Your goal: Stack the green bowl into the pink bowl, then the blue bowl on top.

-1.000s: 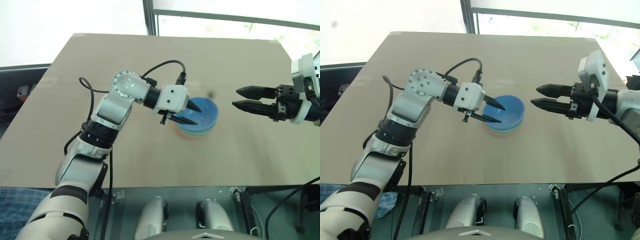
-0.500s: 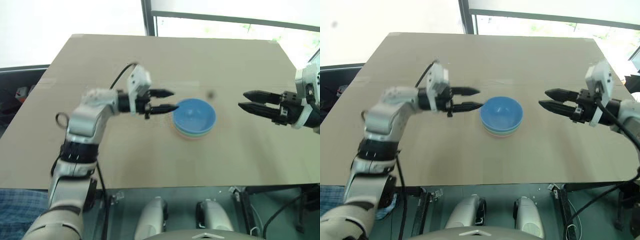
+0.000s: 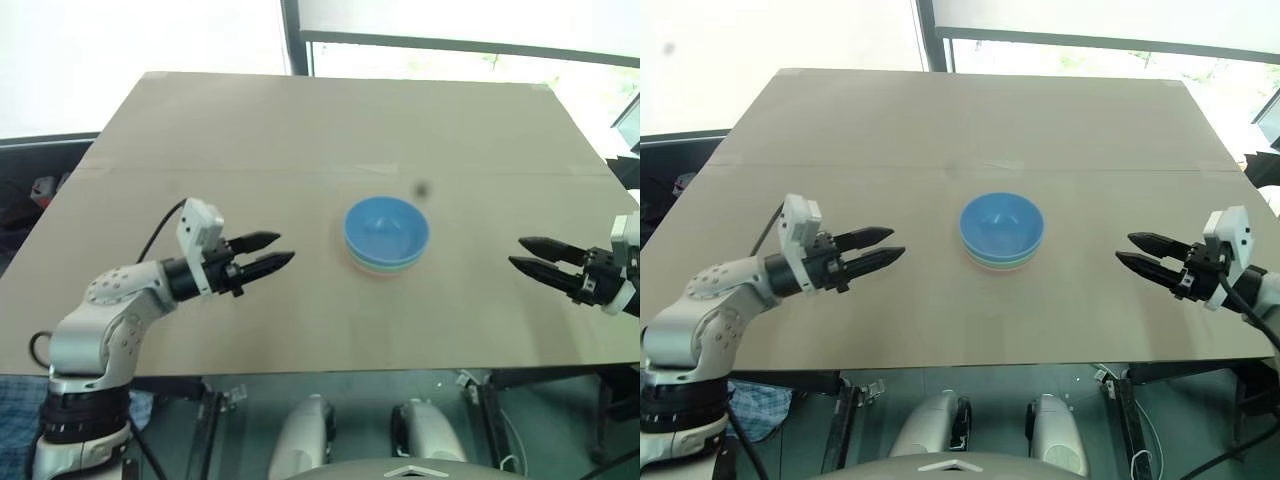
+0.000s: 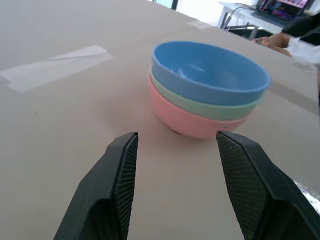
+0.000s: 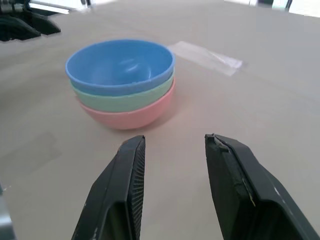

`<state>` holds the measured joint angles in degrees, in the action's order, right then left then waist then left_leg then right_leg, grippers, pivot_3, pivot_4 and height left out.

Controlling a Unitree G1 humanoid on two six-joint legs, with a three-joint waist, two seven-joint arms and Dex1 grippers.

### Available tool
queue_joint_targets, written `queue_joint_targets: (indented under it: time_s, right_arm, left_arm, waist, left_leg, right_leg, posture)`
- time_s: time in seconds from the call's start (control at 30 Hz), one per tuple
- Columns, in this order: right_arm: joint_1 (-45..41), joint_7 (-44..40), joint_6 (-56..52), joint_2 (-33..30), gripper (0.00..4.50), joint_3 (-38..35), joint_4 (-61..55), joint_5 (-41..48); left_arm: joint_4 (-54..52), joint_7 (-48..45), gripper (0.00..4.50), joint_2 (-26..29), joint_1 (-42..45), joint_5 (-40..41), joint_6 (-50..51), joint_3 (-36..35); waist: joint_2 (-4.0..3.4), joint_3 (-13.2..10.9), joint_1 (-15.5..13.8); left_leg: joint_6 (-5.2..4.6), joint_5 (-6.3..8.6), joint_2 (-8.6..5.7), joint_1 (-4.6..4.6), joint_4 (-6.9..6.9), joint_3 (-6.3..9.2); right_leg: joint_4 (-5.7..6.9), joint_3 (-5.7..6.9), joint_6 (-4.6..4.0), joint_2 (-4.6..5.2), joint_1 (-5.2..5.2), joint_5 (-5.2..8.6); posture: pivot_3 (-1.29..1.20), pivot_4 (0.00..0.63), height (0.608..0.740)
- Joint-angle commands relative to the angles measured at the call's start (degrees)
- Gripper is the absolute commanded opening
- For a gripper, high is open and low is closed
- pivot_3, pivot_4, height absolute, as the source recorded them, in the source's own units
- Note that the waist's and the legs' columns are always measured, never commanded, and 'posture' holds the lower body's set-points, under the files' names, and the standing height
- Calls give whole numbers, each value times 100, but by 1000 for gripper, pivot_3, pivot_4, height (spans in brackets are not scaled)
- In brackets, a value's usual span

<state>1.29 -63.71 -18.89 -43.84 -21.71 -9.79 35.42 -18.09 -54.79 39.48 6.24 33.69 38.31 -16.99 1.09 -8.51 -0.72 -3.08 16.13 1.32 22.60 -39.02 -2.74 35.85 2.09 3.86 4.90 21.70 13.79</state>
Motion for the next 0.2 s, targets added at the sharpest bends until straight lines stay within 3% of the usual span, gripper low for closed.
queue_joint_targets:
  time_s: [0.03,0.2]
  right_arm:
    - [-17,-210,383,-5,2015,117,62,-161]
    - [-87,-281,380,-74,2015,181,210,-169]
  left_arm:
    - [-324,30,2639,161,-148,51,-231,-224]
    - [-358,155,2639,197,-164,-49,-513,-195]
  waist:
    - [0,0,-16]
    - [1,0,-22]
  left_leg:
    - [0,0,-1,1,0,-1]
    - [-2,1,-8,3,-2,0]
  right_leg:
    - [0,0,0,1,0,0]
    - [-5,0,-1,10,-1,0]
  posture:
    - [0,150,740]
    - [0,150,740]
